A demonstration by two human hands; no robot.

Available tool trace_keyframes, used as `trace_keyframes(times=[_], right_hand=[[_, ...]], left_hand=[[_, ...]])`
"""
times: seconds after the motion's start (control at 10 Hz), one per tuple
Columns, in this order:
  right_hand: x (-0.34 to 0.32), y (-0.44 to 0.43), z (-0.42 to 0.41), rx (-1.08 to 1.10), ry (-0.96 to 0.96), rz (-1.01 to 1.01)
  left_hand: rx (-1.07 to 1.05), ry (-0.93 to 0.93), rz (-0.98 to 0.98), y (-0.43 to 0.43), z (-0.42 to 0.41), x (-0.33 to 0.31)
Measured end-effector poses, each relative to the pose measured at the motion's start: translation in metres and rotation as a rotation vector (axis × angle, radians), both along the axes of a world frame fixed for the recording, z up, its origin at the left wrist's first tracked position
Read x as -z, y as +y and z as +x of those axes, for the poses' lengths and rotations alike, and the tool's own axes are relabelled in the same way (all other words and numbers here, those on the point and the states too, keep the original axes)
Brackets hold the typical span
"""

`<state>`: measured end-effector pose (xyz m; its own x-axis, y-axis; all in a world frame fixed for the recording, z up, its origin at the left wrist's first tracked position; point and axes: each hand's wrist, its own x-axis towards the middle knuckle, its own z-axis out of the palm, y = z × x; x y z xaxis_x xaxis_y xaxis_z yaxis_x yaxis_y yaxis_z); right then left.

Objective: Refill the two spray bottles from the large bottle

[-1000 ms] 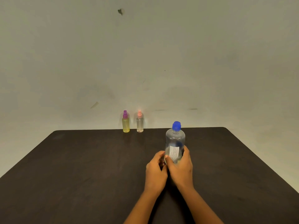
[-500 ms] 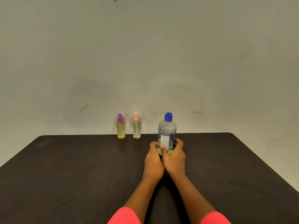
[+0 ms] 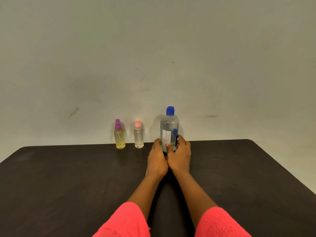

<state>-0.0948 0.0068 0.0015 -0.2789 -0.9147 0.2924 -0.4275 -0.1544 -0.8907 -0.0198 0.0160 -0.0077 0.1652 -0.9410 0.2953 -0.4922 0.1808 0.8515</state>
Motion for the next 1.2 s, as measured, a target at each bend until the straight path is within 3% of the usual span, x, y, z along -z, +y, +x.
trace_keyframes(times=[1.0,1.2], right_hand=[[-0.003,-0.009,0.0,0.01,-0.049,0.005],[-0.004,-0.006,-0.001,0.001,-0.088,0.025]], left_hand=[[-0.047,-0.02,0.013,-0.015,-0.001,0.001],[-0.038,0.052,0.028,-0.006,-0.001,-0.001]])
